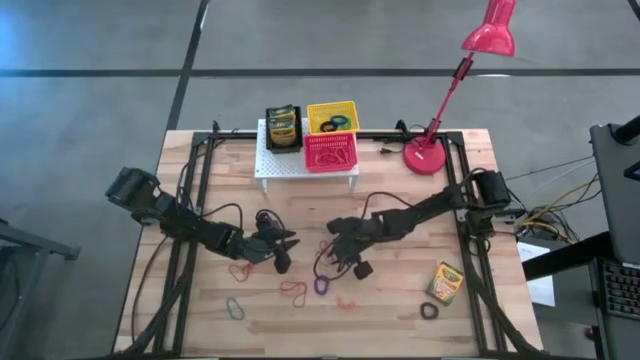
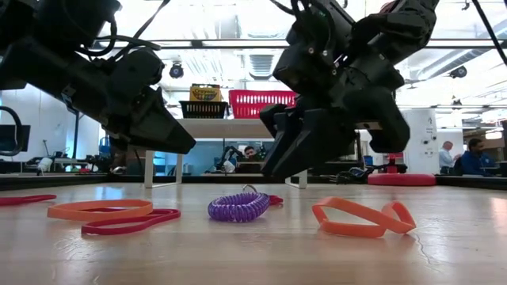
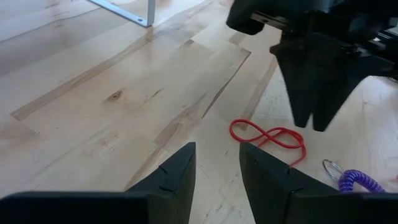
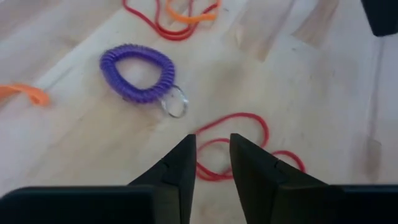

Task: Pick & Place Office Desk Supplies
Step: Put the red rubber band into the red bin on the shelf

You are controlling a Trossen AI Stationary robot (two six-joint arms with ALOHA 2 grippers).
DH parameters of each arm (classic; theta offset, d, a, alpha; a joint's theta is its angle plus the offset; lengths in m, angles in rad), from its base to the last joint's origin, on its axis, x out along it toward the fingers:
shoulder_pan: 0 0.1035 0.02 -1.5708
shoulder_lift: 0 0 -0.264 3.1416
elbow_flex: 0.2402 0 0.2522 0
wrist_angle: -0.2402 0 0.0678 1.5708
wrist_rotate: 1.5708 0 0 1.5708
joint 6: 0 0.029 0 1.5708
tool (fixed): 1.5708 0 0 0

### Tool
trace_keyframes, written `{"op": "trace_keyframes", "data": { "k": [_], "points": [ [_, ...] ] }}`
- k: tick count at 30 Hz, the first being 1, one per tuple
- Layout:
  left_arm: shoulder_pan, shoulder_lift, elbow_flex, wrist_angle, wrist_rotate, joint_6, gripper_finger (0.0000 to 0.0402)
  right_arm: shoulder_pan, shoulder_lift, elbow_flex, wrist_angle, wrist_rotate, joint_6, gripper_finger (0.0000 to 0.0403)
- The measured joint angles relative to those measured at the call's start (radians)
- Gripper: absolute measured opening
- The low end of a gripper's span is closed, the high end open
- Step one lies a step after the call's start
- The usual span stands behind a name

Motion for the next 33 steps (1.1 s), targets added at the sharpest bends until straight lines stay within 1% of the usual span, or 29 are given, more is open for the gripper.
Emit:
{"op": "trace_keyframes", "data": {
  "k": [5, 13, 16, 21, 24, 27, 30, 33],
  "points": [
    [0.000, 0.000, 0.000, 0.000, 0.000, 0.000, 0.0131, 0.003, 0.000, -0.001, 0.001, -0.004, -0.016, 0.0089],
    [0.001, 0.000, 0.000, 0.000, 0.000, 0.000, 0.0131, 0.002, 0.001, -0.001, 0.005, -0.003, -0.029, 0.0096],
    [0.002, 0.000, 0.000, 0.000, 0.000, 0.000, 0.0131, 0.002, 0.041, -0.001, 0.059, -0.013, -0.039, 0.0096],
    [0.002, 0.000, 0.000, 0.000, 0.000, 0.000, 0.0131, -0.003, 0.114, 0.046, 0.051, -0.053, -0.017, 0.0095],
    [0.002, 0.000, 0.000, 0.001, 0.000, 0.000, 0.0131, -0.011, 0.118, 0.083, -0.029, -0.068, -0.013, 0.0091],
    [0.002, 0.000, 0.000, 0.001, 0.000, 0.000, 0.0131, -0.011, 0.100, 0.109, -0.140, -0.054, -0.013, 0.0062],
    [0.002, 0.000, 0.000, 0.000, 0.000, 0.000, 0.0131, -0.009, 0.070, 0.129, -0.275, -0.005, -0.011, 0.0020],
    [0.002, 0.000, 0.000, 0.000, 0.000, 0.000, 0.0131, -0.008, 0.031, 0.133, -0.391, 0.032, 0.009, 0.0013]
  ]
}}
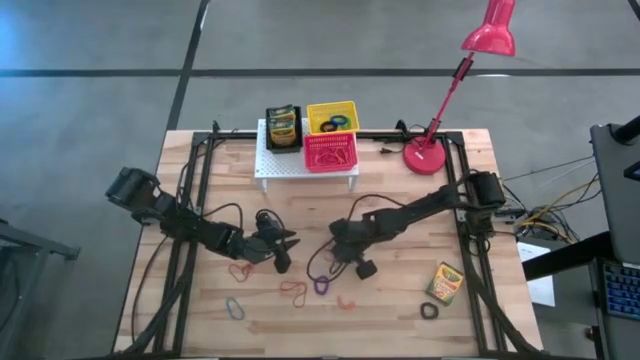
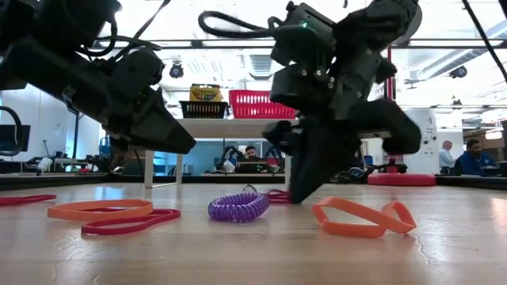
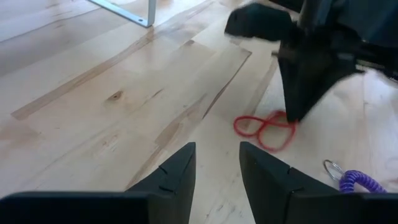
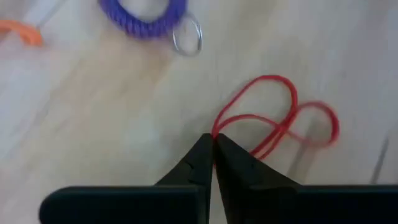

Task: Pick & Place Office Desk Supplies
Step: Put the red rubber band into the red bin on the shelf

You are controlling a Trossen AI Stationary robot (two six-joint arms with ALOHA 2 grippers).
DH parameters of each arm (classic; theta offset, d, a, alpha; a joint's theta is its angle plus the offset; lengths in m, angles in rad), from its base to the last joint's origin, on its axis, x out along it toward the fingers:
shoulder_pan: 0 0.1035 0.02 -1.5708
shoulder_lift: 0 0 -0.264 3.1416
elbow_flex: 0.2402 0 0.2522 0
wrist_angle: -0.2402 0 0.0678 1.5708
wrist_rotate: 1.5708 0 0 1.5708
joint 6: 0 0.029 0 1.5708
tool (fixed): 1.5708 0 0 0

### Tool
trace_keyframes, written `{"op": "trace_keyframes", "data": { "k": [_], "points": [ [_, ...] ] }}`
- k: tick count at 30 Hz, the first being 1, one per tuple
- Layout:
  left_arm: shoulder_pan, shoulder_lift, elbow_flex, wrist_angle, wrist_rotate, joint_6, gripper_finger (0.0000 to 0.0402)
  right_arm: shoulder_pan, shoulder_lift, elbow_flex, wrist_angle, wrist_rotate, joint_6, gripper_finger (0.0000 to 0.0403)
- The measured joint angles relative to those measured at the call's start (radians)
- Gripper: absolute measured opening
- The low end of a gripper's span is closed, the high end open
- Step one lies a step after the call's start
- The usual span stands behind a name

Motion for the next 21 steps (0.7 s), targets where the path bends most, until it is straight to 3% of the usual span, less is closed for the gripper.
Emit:
{"op": "trace_keyframes", "data": {
  "k": [5, 13, 16, 21],
  "points": [
    [0.000, 0.000, 0.000, -0.001, 0.000, 0.000, 0.0131, 0.001, -0.111, -0.048, -0.080, 0.007, 0.058, 0.0009],
    [0.000, 0.000, 0.000, -0.001, 0.000, 0.000, 0.0131, 0.015, -0.370, -0.156, -0.040, -0.013, 0.168, 0.0009],
    [0.000, 0.000, 0.000, 0.000, 0.000, 0.000, 0.0131, 0.029, -0.457, -0.210, 0.041, -0.020, 0.192, 0.0009],
    [0.000, 0.000, 0.000, -0.001, 0.000, 0.000, 0.0131, 0.044, -0.568, -0.354, 0.367, -0.062, 0.195, 0.0009]
  ]
}}
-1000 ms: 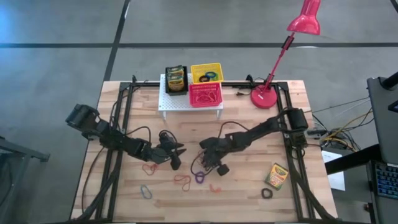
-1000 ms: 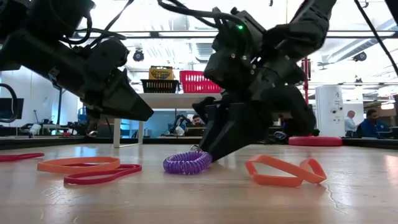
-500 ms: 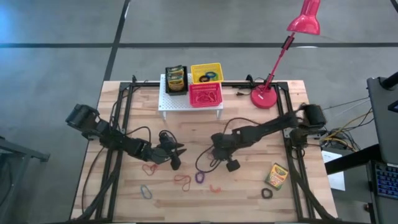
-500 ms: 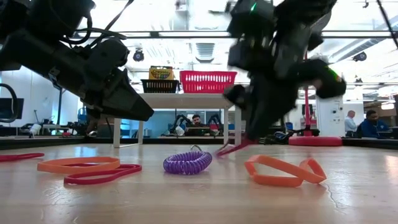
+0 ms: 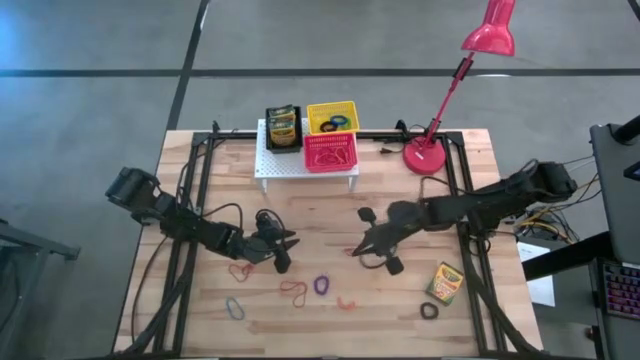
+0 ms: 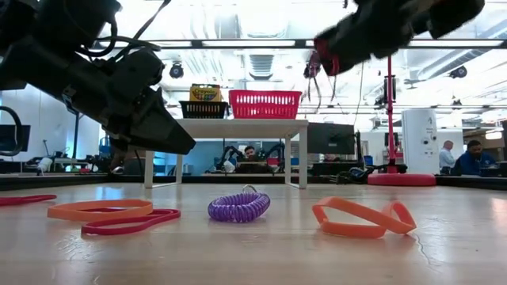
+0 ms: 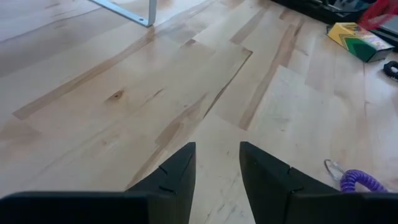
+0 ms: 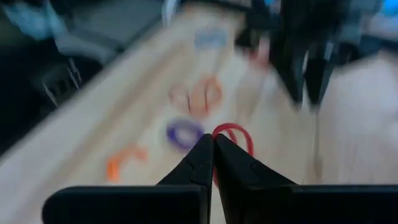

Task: Pick & Place Office Desk Supplies
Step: Put the red rubber band into the red bin on the shelf

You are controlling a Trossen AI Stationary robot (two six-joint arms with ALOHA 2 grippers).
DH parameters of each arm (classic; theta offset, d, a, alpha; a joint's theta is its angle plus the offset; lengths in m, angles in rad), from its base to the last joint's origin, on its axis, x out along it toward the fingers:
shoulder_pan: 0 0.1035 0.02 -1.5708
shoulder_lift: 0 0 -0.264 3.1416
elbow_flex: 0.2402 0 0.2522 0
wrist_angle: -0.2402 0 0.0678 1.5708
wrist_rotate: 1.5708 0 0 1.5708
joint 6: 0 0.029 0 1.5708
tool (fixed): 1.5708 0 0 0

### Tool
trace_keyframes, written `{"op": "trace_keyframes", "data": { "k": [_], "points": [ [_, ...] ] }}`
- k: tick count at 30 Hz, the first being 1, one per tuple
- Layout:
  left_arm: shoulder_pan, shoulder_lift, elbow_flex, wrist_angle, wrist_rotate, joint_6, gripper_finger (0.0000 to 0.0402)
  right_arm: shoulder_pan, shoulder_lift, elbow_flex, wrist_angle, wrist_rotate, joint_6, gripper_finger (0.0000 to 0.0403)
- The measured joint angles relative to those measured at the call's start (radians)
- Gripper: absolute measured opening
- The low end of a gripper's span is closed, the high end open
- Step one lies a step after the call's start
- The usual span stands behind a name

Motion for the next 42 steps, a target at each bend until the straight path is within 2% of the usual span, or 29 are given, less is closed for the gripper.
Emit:
{"op": "trace_keyframes", "data": {
  "k": [4, 8, 13, 17, 22, 24, 27, 30, 33, 37, 42],
  "points": [
    [0.000, 0.000, 0.000, 0.001, 0.000, 0.000, 0.0131, 0.001, -0.012, -0.153, 0.388, -0.011, 0.008, 0.0009],
    [0.000, 0.000, 0.000, 0.001, 0.000, 0.001, 0.0131, 0.001, 0.063, -0.272, 0.839, 0.001, 0.001, 0.0009],
    [0.000, 0.000, 0.000, 0.001, -0.011, 0.001, 0.0131, -0.001, 0.215, -0.284, 1.269, 0.072, -0.074, 0.0009],
    [0.000, 0.000, 0.000, 0.002, -0.015, 0.002, 0.0131, -0.025, 0.310, -0.203, 1.392, 0.153, -0.184, 0.0009],
    [0.000, 0.000, 0.000, 0.001, -0.015, 0.003, 0.0131, -0.119, 0.332, -0.064, 1.330, 0.245, -0.233, 0.0009],
    [0.000, 0.000, 0.000, 0.001, -0.015, 0.004, 0.0131, -0.173, 0.332, -0.013, 1.297, 0.284, -0.205, 0.0009],
    [0.000, 0.000, 0.000, 0.001, -0.015, 0.003, 0.0131, -0.267, 0.318, 0.055, 1.160, 0.316, -0.117, 0.0008],
    [0.000, 0.000, 0.000, 0.001, -0.015, 0.003, 0.0131, -0.359, 0.304, 0.124, 0.879, 0.316, 0.003, 0.0008],
    [0.000, 0.000, 0.000, 0.001, -0.015, 0.003, 0.0131, -0.427, 0.292, 0.212, 0.498, 0.312, 0.096, 0.0008],
    [0.000, 0.000, 0.000, 0.001, -0.015, 0.003, 0.0131, -0.483, 0.292, 0.354, 0.024, 0.311, 0.097, 0.0009],
    [0.000, 0.000, 0.000, 0.001, -0.015, 0.005, 0.0131, -0.511, 0.297, 0.501, -0.281, 0.308, 0.062, 0.0029]
  ]
}}
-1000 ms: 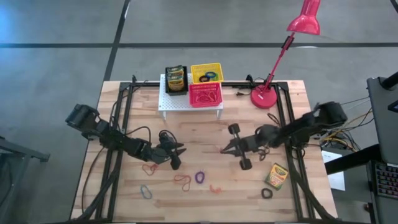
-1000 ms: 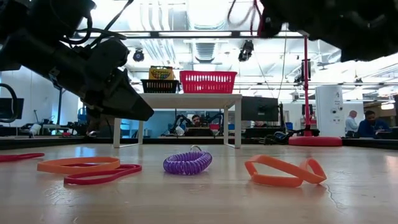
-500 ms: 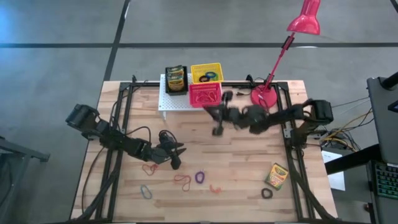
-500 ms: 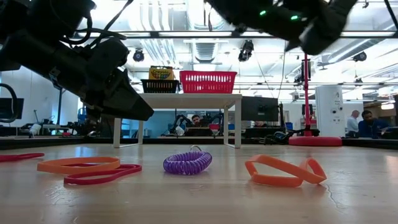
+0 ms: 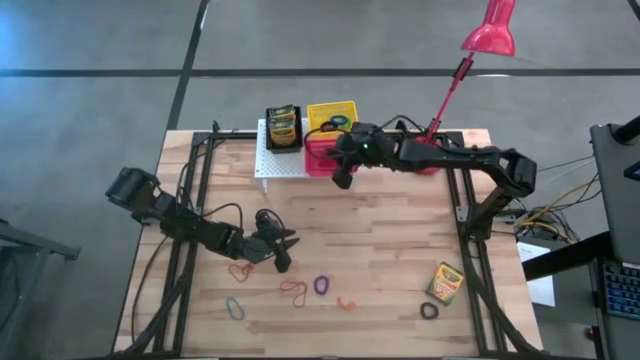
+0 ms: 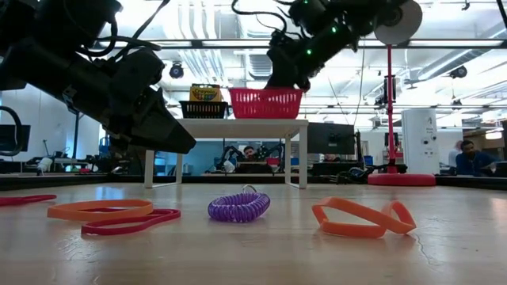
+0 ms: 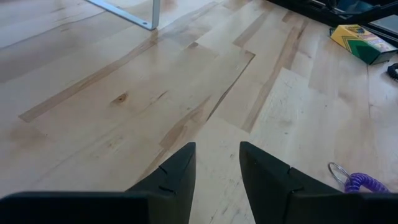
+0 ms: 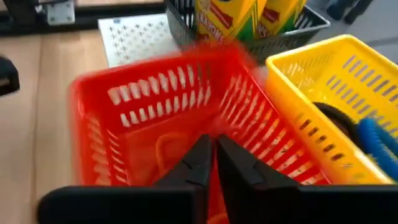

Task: Pick & Place Office Desk Supplies
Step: Put the red rubber band into the red bin on the shelf, then put the violet spring keychain into the yellow bin on the shelf

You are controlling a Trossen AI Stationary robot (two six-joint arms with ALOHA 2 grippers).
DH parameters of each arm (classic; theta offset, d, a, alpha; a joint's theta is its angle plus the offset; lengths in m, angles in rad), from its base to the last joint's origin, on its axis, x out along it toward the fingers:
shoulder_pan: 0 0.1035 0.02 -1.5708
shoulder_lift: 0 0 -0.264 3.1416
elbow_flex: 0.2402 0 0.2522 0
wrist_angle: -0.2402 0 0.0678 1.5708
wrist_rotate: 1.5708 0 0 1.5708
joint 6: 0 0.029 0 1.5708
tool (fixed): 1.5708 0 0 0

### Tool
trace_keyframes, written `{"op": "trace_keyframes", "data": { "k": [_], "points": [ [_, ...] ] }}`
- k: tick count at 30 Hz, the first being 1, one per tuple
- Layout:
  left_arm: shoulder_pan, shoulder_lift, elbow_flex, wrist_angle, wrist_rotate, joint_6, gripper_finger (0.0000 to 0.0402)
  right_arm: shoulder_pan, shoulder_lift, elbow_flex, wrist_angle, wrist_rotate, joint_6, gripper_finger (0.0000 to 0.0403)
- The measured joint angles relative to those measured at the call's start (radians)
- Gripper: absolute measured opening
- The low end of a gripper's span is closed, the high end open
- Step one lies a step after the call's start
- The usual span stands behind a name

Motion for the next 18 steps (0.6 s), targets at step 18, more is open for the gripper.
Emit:
{"op": "trace_keyframes", "data": {
  "k": [18],
  "points": [
    [0.000, 0.000, 0.000, 0.000, 0.000, 0.003, 0.0131, 0.100, -0.044, 0.265, -0.440, -0.021, -0.040, 0.0166]
  ]
}}
